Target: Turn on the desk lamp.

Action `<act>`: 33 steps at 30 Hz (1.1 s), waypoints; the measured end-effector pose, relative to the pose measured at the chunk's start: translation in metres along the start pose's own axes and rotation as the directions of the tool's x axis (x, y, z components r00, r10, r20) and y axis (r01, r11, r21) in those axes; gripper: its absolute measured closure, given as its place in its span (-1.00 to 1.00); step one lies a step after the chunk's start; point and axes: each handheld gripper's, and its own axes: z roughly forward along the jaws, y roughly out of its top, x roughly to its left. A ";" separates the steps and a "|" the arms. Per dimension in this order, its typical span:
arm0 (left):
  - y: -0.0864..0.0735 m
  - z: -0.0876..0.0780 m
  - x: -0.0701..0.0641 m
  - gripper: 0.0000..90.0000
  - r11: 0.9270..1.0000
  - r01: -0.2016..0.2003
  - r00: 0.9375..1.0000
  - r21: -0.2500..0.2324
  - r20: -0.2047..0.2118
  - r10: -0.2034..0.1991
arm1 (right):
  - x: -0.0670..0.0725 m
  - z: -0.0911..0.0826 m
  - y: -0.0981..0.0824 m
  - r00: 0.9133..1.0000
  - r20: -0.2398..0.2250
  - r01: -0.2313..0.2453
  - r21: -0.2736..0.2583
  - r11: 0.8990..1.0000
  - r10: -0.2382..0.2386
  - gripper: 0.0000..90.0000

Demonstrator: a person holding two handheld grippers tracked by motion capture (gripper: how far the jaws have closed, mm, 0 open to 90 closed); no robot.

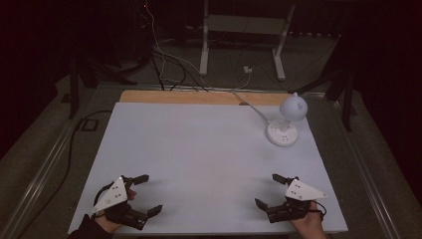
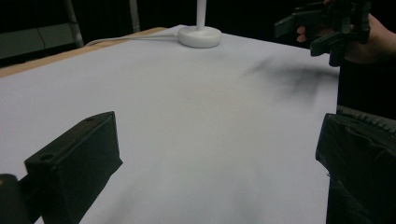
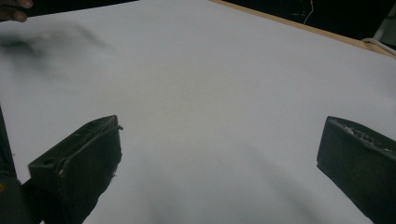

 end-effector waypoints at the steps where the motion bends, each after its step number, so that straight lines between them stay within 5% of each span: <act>1: 0.000 0.000 0.000 -0.99 1.000 0.002 1.000 -0.003 -0.001 -0.002 | 0.000 0.000 0.000 1.000 0.000 -0.003 -0.002 1.000 0.003 -1.00; 10: 0.000 0.000 0.001 -0.99 1.000 -0.001 1.000 0.003 -0.003 0.001 | 0.006 0.000 0.005 1.000 -0.015 0.010 0.020 1.000 -0.010 -1.00; 18: 0.000 0.001 0.001 -0.99 1.000 0.002 1.000 0.006 -0.007 -0.002 | 0.012 -0.001 0.020 0.996 -0.085 -0.022 0.012 1.000 0.023 -1.00; 33: 0.000 0.000 0.002 -0.99 1.000 0.002 1.000 0.003 -0.004 -0.001 | 0.009 -0.005 0.042 0.997 -0.083 -0.007 -0.017 1.000 0.006 -1.00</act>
